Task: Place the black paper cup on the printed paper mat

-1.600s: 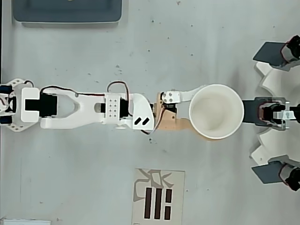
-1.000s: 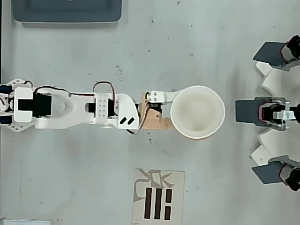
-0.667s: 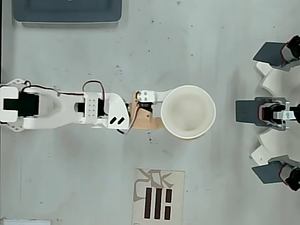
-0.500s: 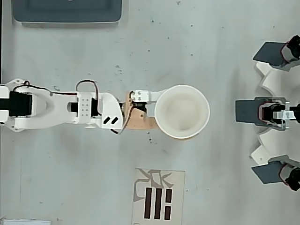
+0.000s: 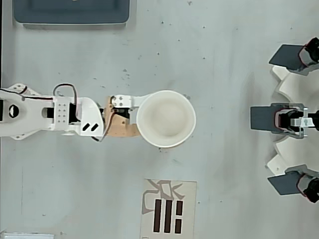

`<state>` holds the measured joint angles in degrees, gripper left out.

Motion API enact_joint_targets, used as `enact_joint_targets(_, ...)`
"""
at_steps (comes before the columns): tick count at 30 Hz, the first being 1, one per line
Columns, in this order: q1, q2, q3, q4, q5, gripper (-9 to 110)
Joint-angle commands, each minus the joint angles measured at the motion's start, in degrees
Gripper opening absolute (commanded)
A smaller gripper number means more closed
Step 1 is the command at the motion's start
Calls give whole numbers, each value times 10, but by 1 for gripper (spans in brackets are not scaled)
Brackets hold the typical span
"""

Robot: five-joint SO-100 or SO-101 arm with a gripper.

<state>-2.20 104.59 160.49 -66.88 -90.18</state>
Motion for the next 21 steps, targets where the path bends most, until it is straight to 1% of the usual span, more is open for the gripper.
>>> enact_joint_targets(1, 12, 60, 31, -4, 7, 9)
enact_joint_targets(10, 44, 134, 117, -4, 28, 9)
enact_joint_targets(21, 149, 161, 127, 14, 63, 8)
